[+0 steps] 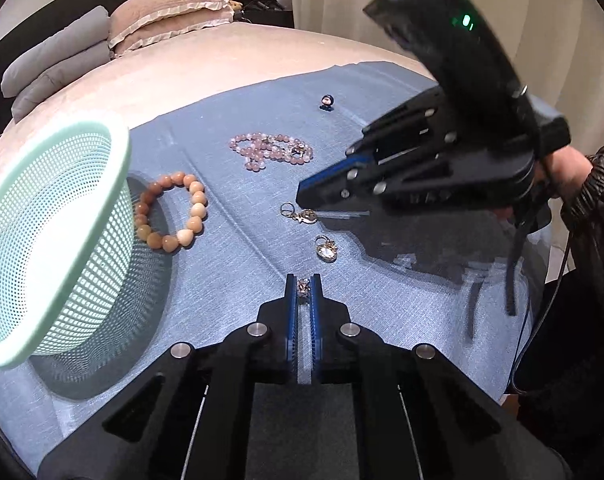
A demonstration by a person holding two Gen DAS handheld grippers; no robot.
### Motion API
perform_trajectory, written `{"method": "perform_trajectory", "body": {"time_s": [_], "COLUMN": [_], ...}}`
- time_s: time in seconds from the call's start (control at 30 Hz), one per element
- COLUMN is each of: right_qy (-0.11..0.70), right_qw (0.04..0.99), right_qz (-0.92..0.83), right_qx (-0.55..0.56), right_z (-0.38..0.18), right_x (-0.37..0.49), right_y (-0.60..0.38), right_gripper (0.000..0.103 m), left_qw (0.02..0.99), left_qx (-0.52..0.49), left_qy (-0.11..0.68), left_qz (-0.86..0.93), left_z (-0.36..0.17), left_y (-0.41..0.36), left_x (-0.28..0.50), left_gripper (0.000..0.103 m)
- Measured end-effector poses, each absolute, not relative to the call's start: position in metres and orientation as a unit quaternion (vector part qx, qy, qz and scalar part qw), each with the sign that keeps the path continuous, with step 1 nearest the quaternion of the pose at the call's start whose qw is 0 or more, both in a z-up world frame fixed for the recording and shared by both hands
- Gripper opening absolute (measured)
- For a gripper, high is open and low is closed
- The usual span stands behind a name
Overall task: Organize jewelry
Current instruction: 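Pinch a small silver charm with the right gripper while the left pinches another charm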
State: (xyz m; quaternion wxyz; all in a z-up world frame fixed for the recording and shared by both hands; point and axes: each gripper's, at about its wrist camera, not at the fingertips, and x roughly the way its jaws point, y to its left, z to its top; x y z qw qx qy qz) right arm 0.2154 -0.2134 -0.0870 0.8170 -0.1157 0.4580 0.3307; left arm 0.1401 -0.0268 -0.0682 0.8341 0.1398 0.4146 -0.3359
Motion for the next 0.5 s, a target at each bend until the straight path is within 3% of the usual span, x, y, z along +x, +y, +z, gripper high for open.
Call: {"method": "perform_trajectory", "body": {"time_s": [0.07, 0.17, 0.27, 0.33, 0.37, 0.5], "right_qy": [0.464, 0.457, 0.452, 0.454, 0.453, 0.442], "right_qw": [0.815, 0.818, 0.821, 0.819, 0.818, 0.82], "right_qz": [0.329, 0.329, 0.326, 0.322, 0.323, 0.337], "right_qx": [-0.113, -0.119, -0.123, -0.137, -0.144, -0.137], "right_z": [-0.091, -0.09, -0.09, -0.093, -0.093, -0.084], "right_x": [0.218, 0.216, 0.216, 0.217, 0.217, 0.213], "right_y": [-0.212, -0.21, -0.207, -0.202, -0.2, -0.202], "right_gripper": [0.012, 0.028, 0.028, 0.022, 0.004, 0.004], "left_qw": [0.834, 0.834, 0.835, 0.836, 0.836, 0.837], "left_qx": [0.131, 0.11, 0.094, 0.088, 0.084, 0.079], "left_qy": [0.417, 0.42, 0.421, 0.42, 0.42, 0.422], "left_qz": [-0.336, -0.341, -0.342, -0.341, -0.343, -0.339], "left_z": [-0.066, -0.063, -0.06, -0.058, -0.057, -0.054], "left_y": [-0.023, -0.015, -0.007, -0.005, -0.003, 0.004], "left_x": [0.14, 0.138, 0.139, 0.142, 0.142, 0.141], "left_gripper": [0.006, 0.007, 0.006, 0.006, 0.006, 0.006]}}
